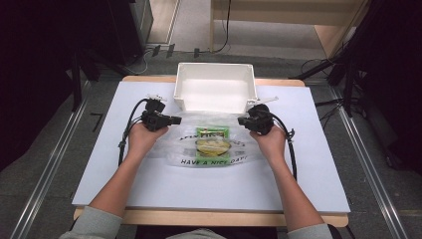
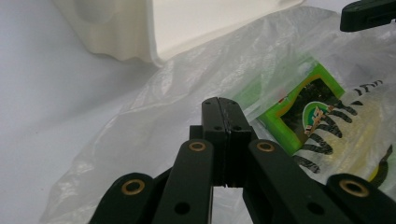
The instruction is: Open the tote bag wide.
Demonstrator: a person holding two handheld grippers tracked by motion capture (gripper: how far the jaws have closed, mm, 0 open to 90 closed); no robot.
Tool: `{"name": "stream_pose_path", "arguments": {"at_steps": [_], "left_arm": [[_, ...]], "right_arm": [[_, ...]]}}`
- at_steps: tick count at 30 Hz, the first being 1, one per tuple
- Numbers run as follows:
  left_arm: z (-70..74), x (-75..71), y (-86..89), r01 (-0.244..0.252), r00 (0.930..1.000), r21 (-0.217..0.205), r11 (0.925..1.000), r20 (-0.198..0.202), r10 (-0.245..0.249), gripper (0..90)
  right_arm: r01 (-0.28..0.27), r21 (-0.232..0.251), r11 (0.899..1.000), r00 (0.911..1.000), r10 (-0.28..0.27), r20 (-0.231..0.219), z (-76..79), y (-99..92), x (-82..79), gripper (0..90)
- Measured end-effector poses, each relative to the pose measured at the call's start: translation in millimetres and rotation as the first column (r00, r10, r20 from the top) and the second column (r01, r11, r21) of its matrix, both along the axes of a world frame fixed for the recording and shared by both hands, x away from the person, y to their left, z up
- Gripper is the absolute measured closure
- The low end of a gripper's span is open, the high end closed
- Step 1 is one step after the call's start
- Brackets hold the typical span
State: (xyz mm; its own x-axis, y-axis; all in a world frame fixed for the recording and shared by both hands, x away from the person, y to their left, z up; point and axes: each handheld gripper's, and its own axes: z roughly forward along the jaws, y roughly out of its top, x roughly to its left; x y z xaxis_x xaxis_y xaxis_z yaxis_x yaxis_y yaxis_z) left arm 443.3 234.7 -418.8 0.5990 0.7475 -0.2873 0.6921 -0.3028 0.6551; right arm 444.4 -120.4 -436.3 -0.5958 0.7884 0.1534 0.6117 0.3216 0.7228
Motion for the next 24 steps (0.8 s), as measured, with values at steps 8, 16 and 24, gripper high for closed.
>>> {"name": "stream_pose_path", "arguments": {"at_steps": [8,16,24], "left_arm": [[6.5,-9.8,-14.7,0.044,0.9990,-0.015,0.9989,0.011,-0.043,90.0],[0.1,-22.7,-30.9,0.062,0.9980,-0.008,0.9980,0.014,-0.062,90.0],[-3.8,-31.2,-30.8,0.053,0.9984,-0.012,0.9985,0.020,-0.053,90.0]], "right_arm": [[-0.048,0.017,0.999,0.9988,0.047,0.010,4.1,17.2,-3.4,90.0],[-0.102,0.031,0.994,0.9948,0.102,0.006,4.7,40.7,-3.4,90.0],[-0.151,0.041,0.988,0.9884,0.151,-0.010,3.4,65.4,-8.1,90.0]]}}
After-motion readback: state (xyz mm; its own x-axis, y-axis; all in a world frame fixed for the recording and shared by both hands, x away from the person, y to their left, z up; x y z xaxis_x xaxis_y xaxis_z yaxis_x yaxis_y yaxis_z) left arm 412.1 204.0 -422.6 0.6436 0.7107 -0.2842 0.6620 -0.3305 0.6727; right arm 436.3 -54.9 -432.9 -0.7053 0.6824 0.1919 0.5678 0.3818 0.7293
